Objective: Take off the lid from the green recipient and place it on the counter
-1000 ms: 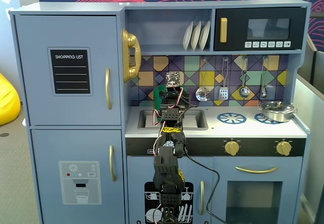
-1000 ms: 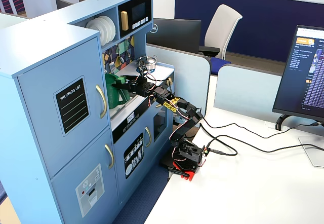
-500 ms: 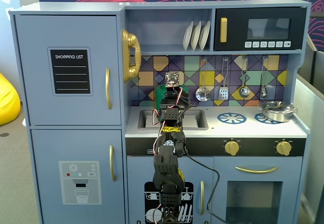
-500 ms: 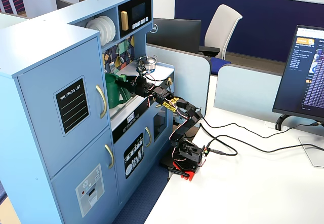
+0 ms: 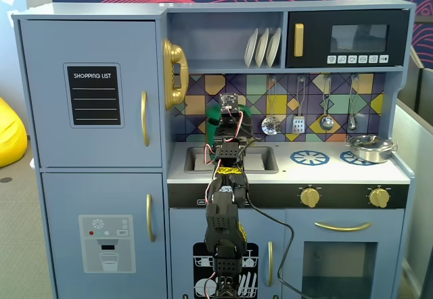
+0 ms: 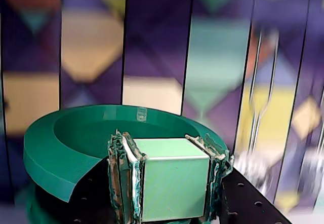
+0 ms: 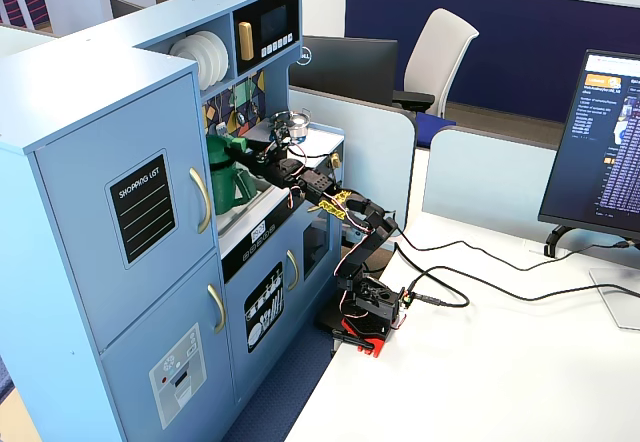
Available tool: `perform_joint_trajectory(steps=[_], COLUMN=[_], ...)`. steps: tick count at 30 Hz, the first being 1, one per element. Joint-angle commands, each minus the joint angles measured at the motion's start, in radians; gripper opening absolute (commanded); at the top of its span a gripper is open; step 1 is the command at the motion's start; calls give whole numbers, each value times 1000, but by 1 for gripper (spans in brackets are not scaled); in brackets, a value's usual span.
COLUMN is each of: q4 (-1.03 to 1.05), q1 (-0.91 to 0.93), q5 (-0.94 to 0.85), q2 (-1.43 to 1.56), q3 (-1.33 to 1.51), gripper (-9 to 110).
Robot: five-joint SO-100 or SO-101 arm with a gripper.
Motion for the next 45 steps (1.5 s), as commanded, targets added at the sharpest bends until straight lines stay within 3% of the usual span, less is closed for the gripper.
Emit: perform_joint_trajectory(steps=[1, 22, 34, 45], q4=[-51, 60, -107, -196], q1=[9, 522, 509, 494], q5=[-18, 117, 46, -6], q2=[9, -48, -262, -499], q3=[-98, -110, -12, -121], gripper=[0, 0, 0, 0])
